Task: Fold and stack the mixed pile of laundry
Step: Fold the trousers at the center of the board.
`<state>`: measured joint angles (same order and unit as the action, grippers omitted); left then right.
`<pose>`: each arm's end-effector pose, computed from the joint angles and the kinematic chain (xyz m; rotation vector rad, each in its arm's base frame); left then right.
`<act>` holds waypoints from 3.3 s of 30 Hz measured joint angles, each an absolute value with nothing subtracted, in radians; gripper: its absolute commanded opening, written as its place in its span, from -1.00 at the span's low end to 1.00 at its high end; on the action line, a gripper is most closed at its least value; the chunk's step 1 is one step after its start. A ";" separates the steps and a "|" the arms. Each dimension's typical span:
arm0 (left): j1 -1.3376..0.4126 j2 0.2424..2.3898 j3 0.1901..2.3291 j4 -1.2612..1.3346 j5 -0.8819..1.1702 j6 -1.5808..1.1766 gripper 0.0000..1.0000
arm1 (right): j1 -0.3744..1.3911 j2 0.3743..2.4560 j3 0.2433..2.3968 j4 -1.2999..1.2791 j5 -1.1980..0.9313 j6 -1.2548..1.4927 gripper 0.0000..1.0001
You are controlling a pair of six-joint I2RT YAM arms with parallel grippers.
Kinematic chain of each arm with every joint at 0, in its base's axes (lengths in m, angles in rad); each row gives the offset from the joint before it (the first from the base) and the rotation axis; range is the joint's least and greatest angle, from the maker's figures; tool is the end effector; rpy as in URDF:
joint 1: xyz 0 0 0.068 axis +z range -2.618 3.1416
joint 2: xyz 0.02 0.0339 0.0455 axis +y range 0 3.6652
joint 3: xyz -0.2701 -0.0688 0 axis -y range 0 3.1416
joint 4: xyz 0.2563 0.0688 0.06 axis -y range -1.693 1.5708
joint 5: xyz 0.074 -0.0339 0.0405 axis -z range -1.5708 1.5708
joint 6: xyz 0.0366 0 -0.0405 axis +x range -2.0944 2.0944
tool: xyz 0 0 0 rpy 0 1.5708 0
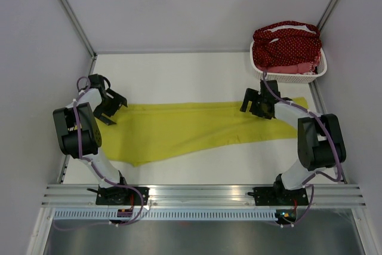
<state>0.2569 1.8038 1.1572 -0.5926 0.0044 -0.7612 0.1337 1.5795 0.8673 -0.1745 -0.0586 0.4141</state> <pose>0.3473 0.0911 0.1652 -1.3729 2.4620 -0.1237 0.3222 0.0455 0.1758 0.3210 2.4600 0.3089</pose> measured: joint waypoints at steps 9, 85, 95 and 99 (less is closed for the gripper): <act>0.257 1.804 1.157 -0.593 0.004 -0.758 0.99 | 0.095 1.767 1.045 -0.177 0.078 0.369 0.96; 0.497 1.542 1.124 -0.587 0.062 -0.625 0.99 | -0.465 1.665 1.332 -0.548 0.201 0.056 -0.99; 0.422 1.570 1.118 -0.566 0.081 -0.622 0.99 | -0.507 1.688 1.665 -0.664 0.285 0.039 -0.99; 0.389 1.580 1.064 -0.549 0.081 -0.622 0.79 | -0.485 1.690 1.703 -0.693 0.292 0.031 -0.99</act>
